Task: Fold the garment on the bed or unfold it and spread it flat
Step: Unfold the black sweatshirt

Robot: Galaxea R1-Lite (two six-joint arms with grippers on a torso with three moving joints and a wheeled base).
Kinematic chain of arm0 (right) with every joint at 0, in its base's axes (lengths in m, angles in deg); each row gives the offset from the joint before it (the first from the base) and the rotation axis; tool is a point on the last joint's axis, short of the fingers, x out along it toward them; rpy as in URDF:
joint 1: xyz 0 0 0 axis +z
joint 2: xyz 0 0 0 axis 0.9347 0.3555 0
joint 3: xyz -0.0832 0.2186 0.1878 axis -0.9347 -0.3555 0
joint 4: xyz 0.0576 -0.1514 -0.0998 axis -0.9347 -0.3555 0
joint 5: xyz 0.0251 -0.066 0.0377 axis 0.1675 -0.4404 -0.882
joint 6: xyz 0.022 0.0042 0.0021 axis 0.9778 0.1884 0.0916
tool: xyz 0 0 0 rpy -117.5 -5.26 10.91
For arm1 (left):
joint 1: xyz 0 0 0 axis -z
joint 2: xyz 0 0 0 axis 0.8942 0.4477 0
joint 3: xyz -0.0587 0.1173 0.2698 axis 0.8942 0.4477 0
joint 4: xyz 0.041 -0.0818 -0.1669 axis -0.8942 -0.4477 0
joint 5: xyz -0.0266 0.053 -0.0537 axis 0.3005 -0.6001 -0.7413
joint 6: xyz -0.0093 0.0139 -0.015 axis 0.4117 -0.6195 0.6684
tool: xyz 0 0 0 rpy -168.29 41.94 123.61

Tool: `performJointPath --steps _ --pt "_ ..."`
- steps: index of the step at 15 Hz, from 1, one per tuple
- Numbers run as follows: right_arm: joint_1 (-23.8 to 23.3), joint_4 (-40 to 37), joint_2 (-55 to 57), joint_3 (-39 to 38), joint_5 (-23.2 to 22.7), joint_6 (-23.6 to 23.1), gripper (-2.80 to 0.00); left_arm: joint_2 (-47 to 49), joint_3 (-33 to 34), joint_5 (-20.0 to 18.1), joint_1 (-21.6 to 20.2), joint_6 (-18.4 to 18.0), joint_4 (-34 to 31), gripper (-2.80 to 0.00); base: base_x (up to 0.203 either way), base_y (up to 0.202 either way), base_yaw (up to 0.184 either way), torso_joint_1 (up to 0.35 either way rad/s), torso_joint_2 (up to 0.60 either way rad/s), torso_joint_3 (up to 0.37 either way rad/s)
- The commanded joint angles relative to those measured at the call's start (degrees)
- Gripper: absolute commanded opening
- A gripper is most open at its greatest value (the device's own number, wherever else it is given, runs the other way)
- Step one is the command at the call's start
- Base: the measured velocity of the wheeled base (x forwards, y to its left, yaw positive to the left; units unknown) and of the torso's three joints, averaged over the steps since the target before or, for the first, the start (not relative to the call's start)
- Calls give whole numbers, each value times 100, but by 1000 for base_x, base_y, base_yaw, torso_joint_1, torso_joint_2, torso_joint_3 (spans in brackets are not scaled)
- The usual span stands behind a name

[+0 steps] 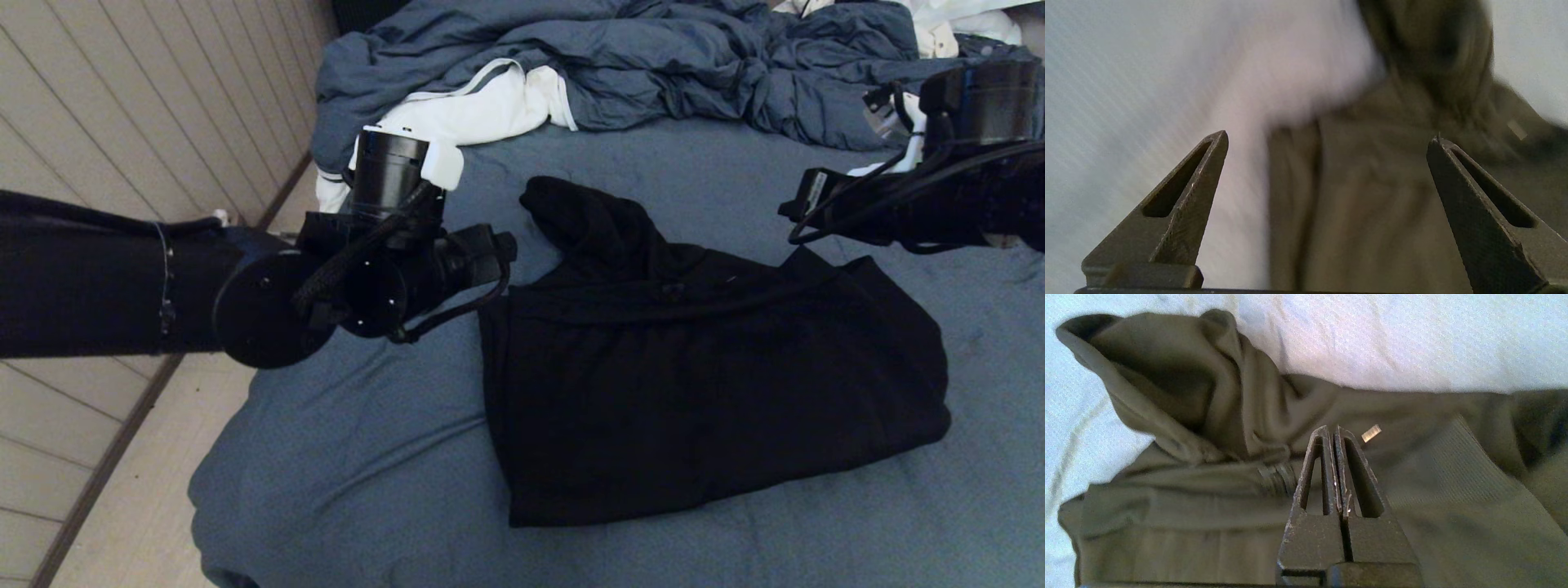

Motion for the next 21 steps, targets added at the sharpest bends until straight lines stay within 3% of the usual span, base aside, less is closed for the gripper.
performJointPath --steps 1,3,4,10,16,17,18,21 --pt "-21 -89 -145 13 -100 3 -280 81 -465 -1383 -381 736 -1143 0 0 0 0 0 0 0" --pt "-22 -91 -100 118 -292 12 -280 129 -555 -1668 -479 872 -1365 0 0 0 0 0 0 0" --pt "-4 -91 -80 140 -325 3 -280 129 -564 -1720 -474 867 -1380 -280 0 0 0 0 0 0" --pt "-21 -66 208 355 -593 3 -280 828 -1458 -1895 -421 854 -1372 -280 0 0 0 0 0 0" --pt "-55 -100 521 651 -589 -40 -280 1418 -1759 -1914 -223 870 -1365 -280 0 0 0 0 0 0" --pt "-134 -114 517 666 -584 -64 -280 1401 -1733 -1915 -215 872 -1365 -215 0 0 0 0 0 0" --pt "-223 -148 529 683 -585 -130 -280 1384 -1741 -1914 -189 887 -1367 0 0 0 0 0 0 0" --pt "-399 -320 743 771 -577 -338 -280 1281 -1697 -1908 -181 875 -1414 0 0 0 0 0 0 0"
